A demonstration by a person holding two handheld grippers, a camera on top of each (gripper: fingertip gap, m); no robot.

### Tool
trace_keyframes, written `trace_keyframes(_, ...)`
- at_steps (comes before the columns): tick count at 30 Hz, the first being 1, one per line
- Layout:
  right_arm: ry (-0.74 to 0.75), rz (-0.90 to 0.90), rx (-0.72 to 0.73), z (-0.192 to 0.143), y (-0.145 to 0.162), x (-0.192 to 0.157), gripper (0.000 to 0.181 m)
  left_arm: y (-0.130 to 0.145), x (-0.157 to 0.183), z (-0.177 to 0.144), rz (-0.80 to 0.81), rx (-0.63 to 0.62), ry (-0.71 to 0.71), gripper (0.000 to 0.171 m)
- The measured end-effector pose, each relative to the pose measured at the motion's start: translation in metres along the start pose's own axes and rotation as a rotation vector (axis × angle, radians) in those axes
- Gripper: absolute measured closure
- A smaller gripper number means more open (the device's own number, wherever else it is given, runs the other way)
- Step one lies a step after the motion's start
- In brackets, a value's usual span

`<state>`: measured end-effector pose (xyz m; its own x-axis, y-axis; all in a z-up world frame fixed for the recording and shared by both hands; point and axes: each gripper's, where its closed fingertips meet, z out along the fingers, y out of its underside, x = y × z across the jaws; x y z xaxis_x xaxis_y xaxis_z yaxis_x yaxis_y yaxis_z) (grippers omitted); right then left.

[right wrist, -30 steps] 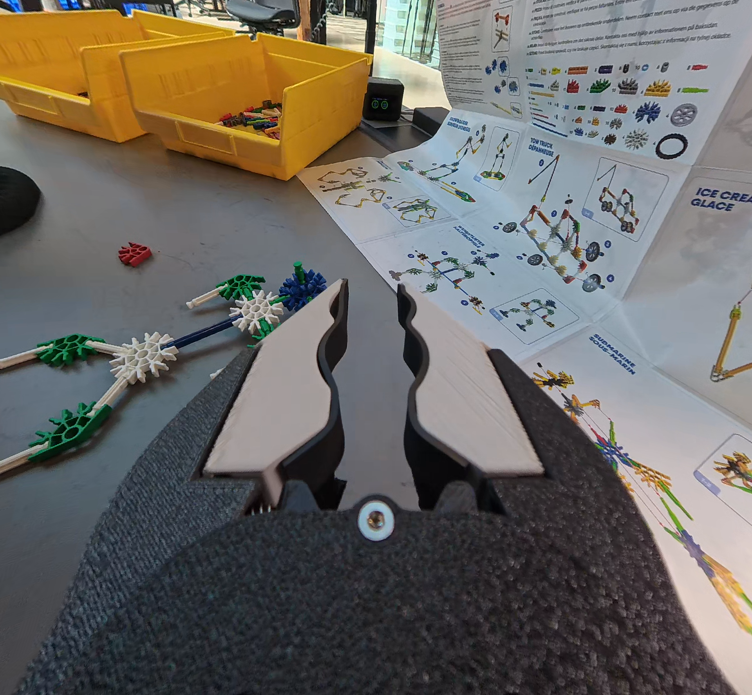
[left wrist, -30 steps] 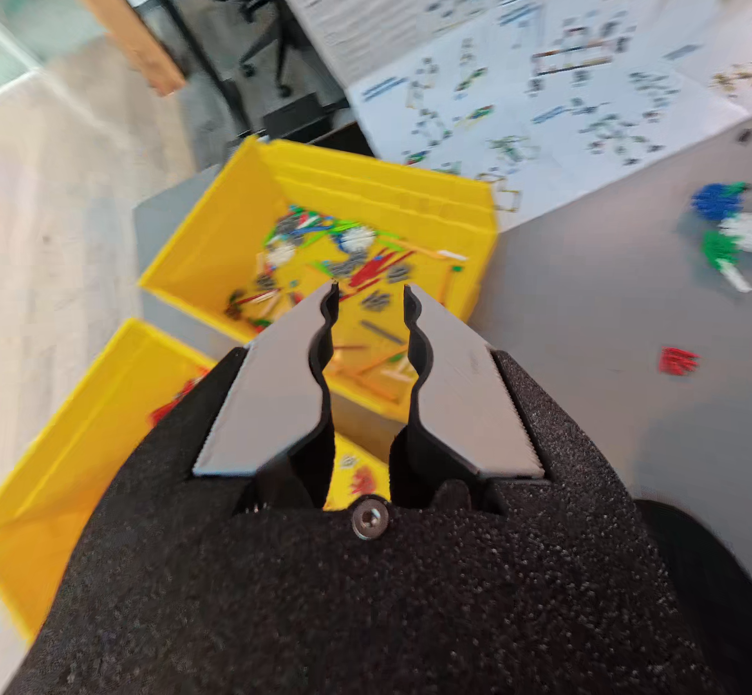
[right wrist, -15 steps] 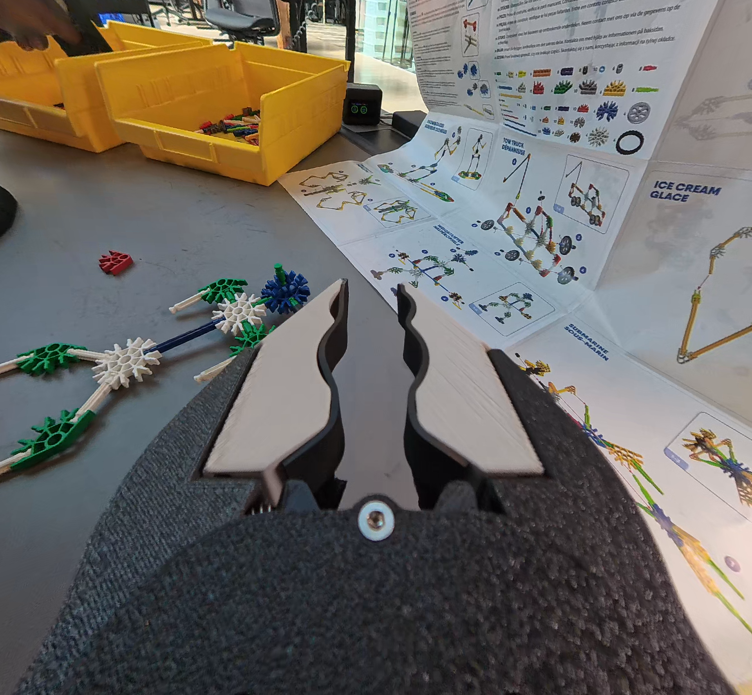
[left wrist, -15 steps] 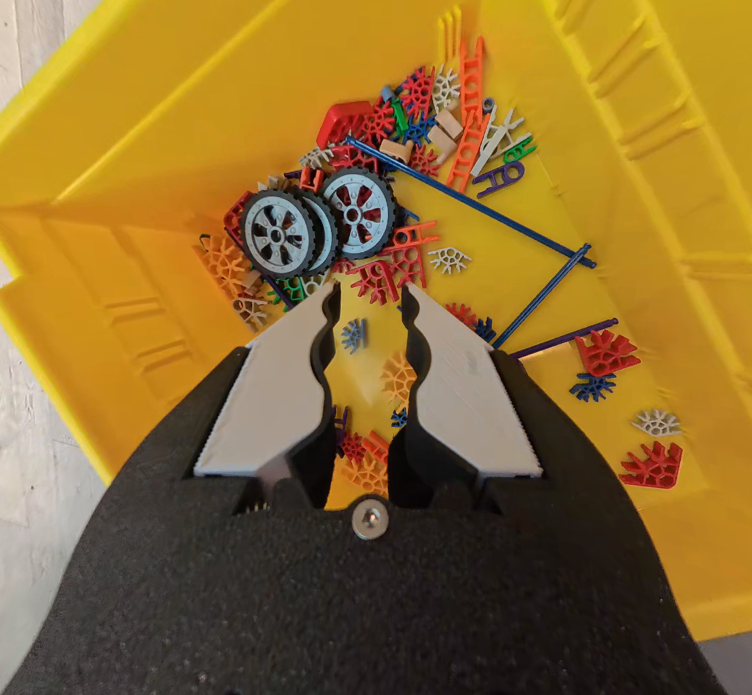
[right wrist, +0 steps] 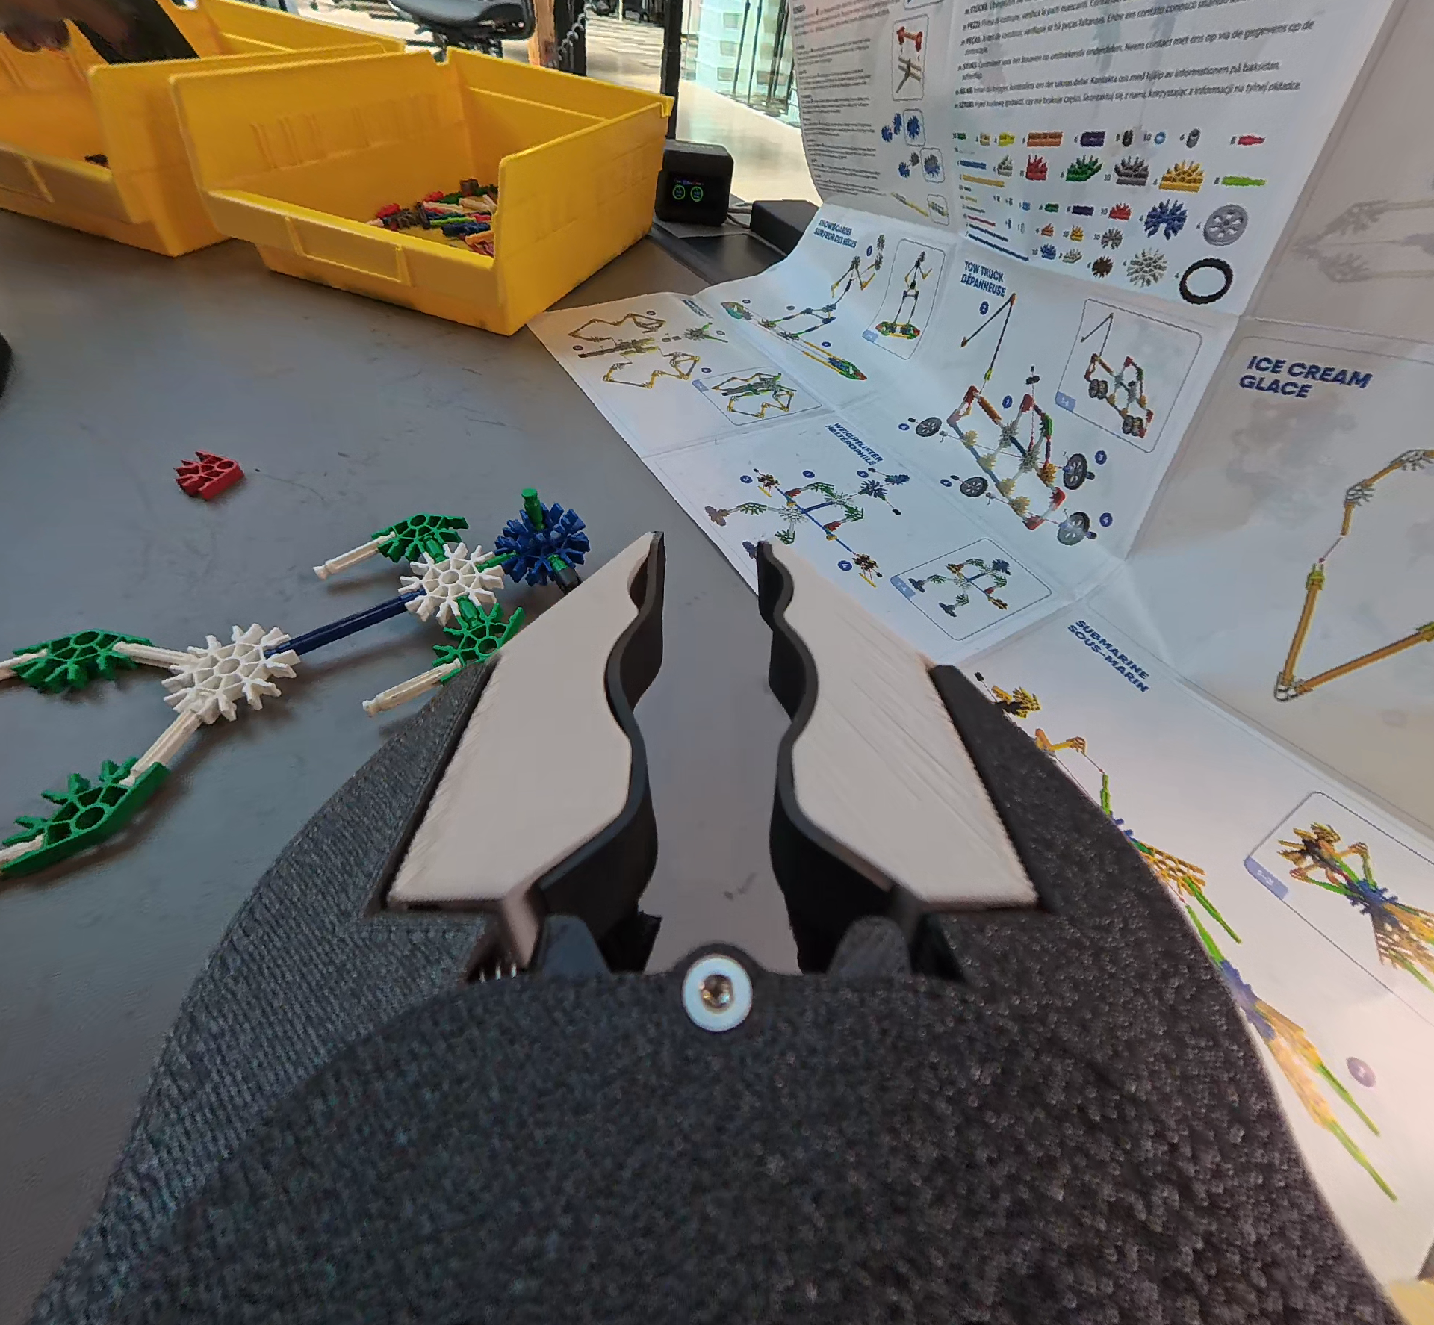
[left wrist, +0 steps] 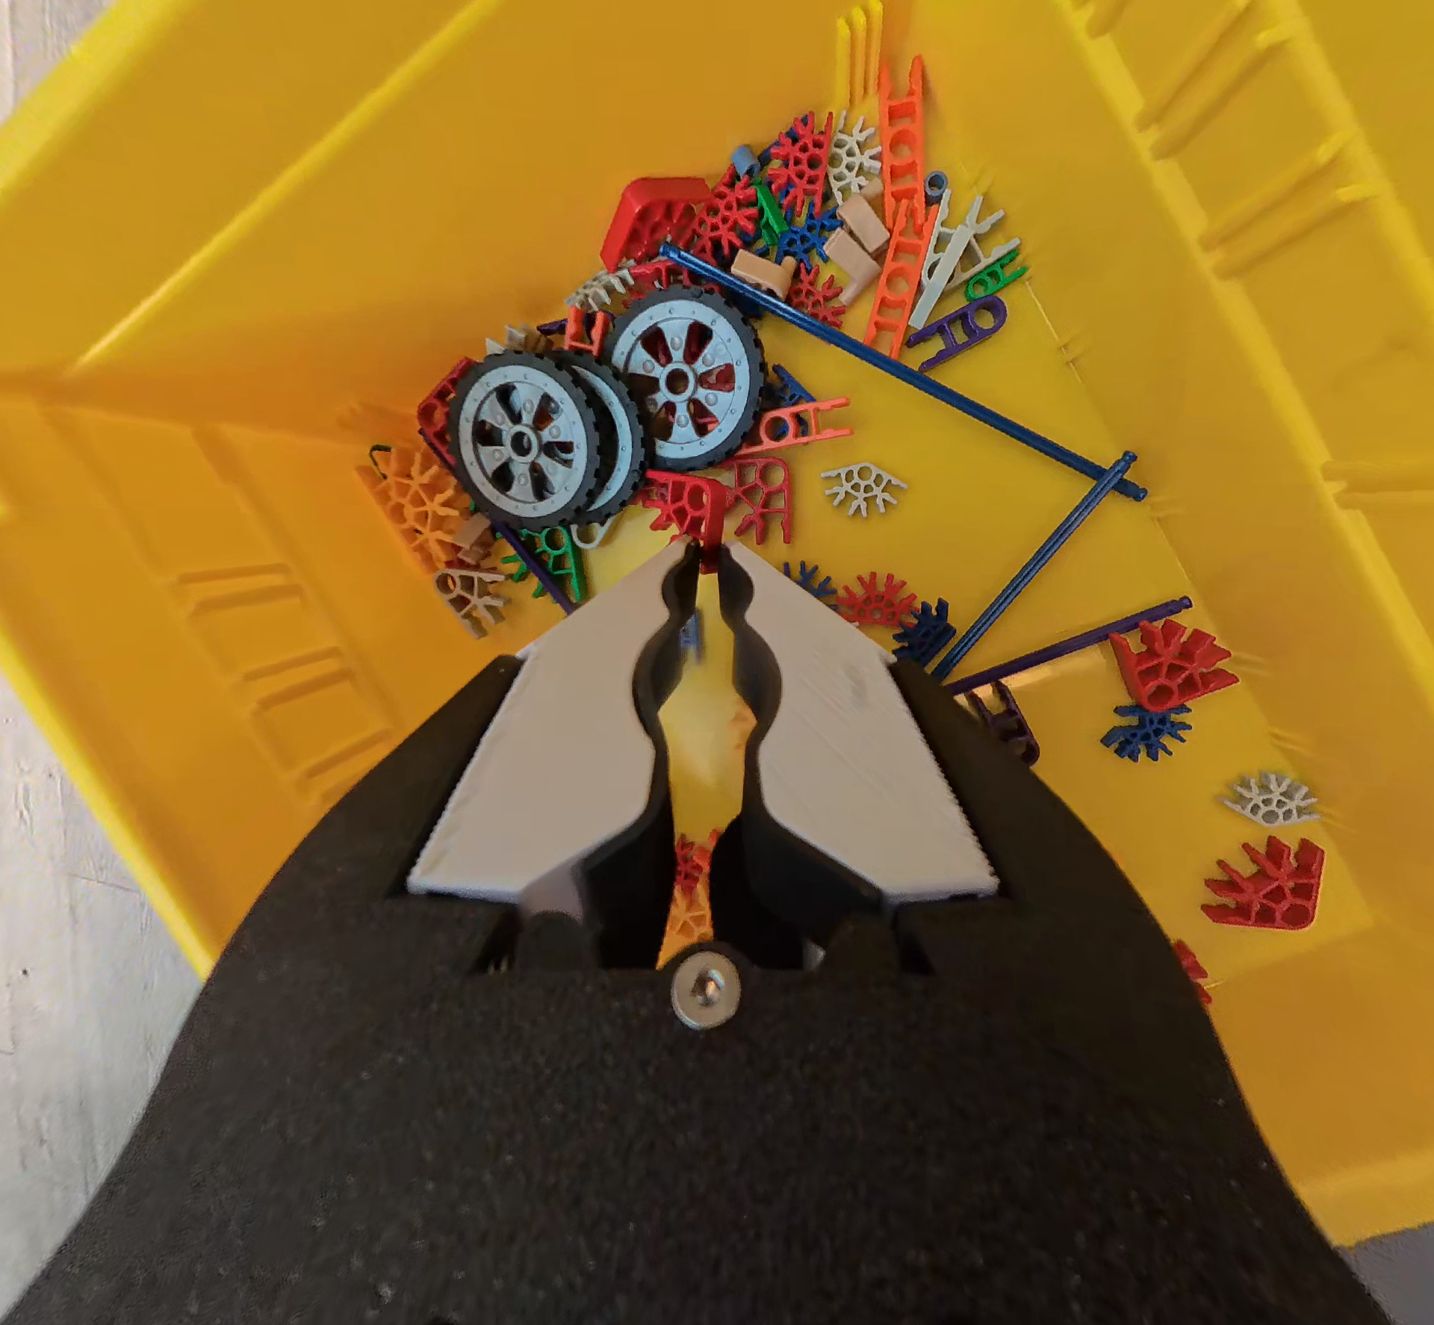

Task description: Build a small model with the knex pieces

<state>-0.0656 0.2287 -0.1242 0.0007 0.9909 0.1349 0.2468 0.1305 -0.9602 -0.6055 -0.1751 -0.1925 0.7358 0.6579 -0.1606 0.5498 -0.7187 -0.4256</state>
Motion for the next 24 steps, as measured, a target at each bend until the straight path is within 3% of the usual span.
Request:
trace_keyframes(6, -0.002, -0.003, 0.009, -0.001, -0.003, -0.001, 0.159, -0.023, 0.010, -0.056, 0.076, 0.191, 0.001, 0.170)
trace_keyframes(9, -0.008, -0.004, 0.017, 0.000, -0.005, -0.004, 0.159, -0.045, 0.053, -0.107, 0.143, 0.375, 0.109, 0.171)
trace_keyframes(11, -0.016, -0.002, 0.023, 0.001, -0.007, -0.008, 0.159, -0.053, 0.103, -0.140, 0.205, 0.476, 0.239, 0.171)
trace_keyframes(16, -0.085, -0.025, 0.060, 0.006, -0.023, -0.037, 0.159, -0.041, 0.282, -0.213, 0.468, 0.683, 0.667, 0.170)
trace_keyframes(19, -0.193, 0.019, 0.099, 0.008, -0.036, -0.068, 0.159, -0.018, 0.383, -0.225, 0.695, 0.770, 0.759, 0.171)
trace_keyframes(24, -0.386, 0.347, 0.195, 0.004, -0.057, -0.095, 0.159, 0.018, 0.517, -0.222, 0.950, 0.870, 0.857, 0.171)
